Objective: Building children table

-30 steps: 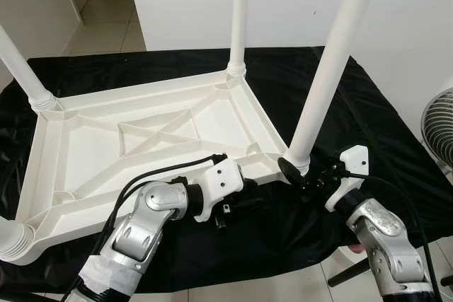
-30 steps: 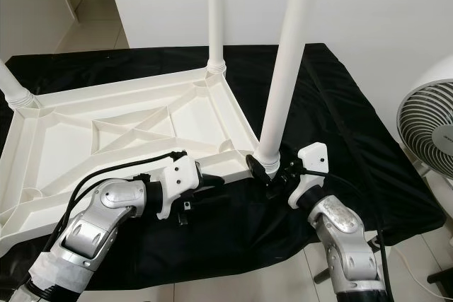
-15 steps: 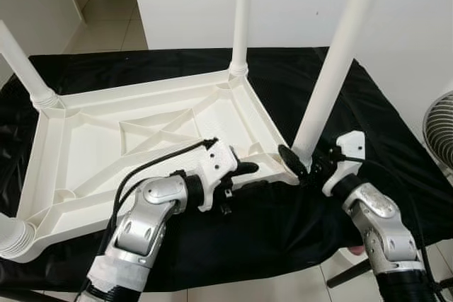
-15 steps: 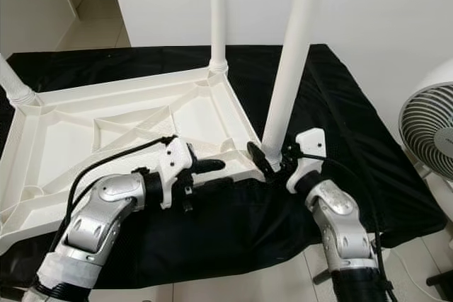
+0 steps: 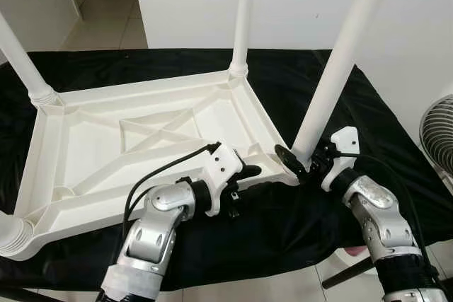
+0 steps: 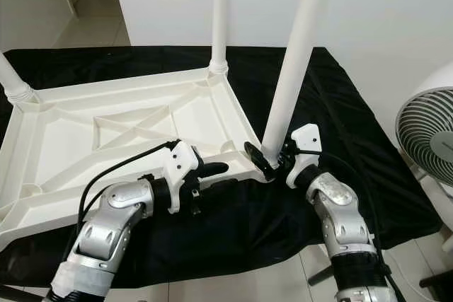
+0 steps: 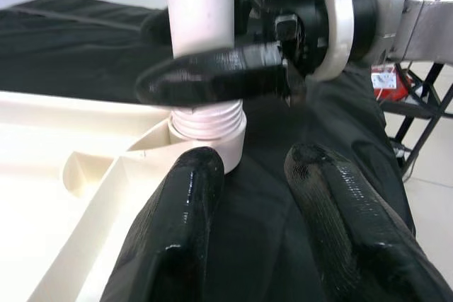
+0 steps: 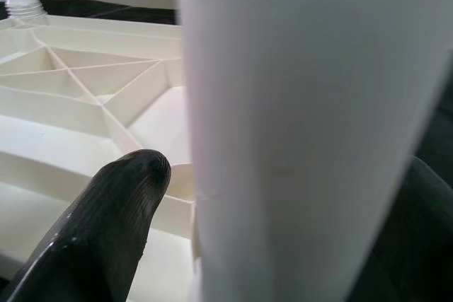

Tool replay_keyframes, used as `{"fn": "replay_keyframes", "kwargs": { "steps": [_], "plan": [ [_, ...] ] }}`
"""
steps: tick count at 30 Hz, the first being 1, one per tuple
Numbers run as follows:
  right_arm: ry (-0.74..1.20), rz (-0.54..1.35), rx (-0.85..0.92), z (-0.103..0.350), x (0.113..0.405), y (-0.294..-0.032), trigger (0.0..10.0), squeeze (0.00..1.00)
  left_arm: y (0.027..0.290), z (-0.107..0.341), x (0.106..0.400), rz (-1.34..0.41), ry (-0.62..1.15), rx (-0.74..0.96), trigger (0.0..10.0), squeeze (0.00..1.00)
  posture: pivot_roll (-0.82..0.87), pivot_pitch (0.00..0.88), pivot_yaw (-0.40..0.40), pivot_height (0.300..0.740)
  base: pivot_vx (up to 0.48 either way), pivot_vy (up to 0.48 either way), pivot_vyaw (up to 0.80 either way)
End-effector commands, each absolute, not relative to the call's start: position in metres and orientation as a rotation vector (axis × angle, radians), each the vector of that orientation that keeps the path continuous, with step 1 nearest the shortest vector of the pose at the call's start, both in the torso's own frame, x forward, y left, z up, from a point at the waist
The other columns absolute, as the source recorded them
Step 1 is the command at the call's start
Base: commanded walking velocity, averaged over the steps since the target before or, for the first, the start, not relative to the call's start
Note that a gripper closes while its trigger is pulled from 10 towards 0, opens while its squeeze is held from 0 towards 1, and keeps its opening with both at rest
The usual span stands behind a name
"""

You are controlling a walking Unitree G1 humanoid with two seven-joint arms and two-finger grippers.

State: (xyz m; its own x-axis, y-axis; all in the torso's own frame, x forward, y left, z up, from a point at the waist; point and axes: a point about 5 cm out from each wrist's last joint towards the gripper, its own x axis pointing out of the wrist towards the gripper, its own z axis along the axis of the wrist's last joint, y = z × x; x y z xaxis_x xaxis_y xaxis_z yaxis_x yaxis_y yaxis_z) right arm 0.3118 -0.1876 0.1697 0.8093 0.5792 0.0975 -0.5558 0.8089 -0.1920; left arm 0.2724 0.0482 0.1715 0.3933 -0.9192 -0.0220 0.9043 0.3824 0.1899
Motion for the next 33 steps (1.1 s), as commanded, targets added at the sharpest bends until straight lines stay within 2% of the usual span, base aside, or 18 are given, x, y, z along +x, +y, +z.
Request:
{"fn": "replay_keyframes", "kwargs": {
  "steps": [1, 3, 14, 21, 27, 33],
  "plan": [
    [-0.144, 0.633, -0.176, 0.167, 0.314, -0.186, 10.0, 0.0, 0.059, 0.169, 0.292, -0.718, -0.113, 0.154, 10.0, 0.0, 0.0, 0.045, -0.04, 0.74, 0.0, 0.0, 0.0],
    [-0.16, 0.653, -0.182, 0.168, 0.317, -0.185, 10.0, 0.0, 0.062, 0.166, 0.301, -0.602, -0.152, 0.201, 10.0, 0.0, 0.01, 0.035, -0.041, 0.74, 0.0, 0.0, 0.0],
    [-0.163, 0.648, -0.18, 0.164, 0.316, -0.184, 10.0, 0.0, 0.068, 0.155, 0.304, -0.458, -0.15, 0.172, 10.0, 0.0, -0.01, 0.043, -0.033, 0.74, 0.0, 0.0, 0.0],
    [-0.158, 0.646, -0.176, 0.161, 0.315, -0.185, 10.0, 0.0, 0.07, 0.152, 0.303, -0.464, -0.169, 0.197, 10.0, 0.0, -0.02, 0.052, -0.032, 0.74, 0.0, 0.0, 0.0],
    [-0.157, 0.635, -0.179, 0.16, 0.316, -0.187, 10.0, 0.0, 0.067, 0.156, 0.303, -0.541, -0.167, 0.146, 10.0, 0.0, -0.02, 0.055, -0.031, 0.74, 0.0, 0.0, 0.0],
    [-0.174, 0.561, -0.17, 0.16, 0.315, -0.193, 10.0, 0.0, 0.072, 0.164, 0.311, -0.433, -0.14, 0.029, 10.0, 0.0, -0.01, 0.047, -0.009, 0.74, 0.0, 0.0, 0.0]
  ]
}}
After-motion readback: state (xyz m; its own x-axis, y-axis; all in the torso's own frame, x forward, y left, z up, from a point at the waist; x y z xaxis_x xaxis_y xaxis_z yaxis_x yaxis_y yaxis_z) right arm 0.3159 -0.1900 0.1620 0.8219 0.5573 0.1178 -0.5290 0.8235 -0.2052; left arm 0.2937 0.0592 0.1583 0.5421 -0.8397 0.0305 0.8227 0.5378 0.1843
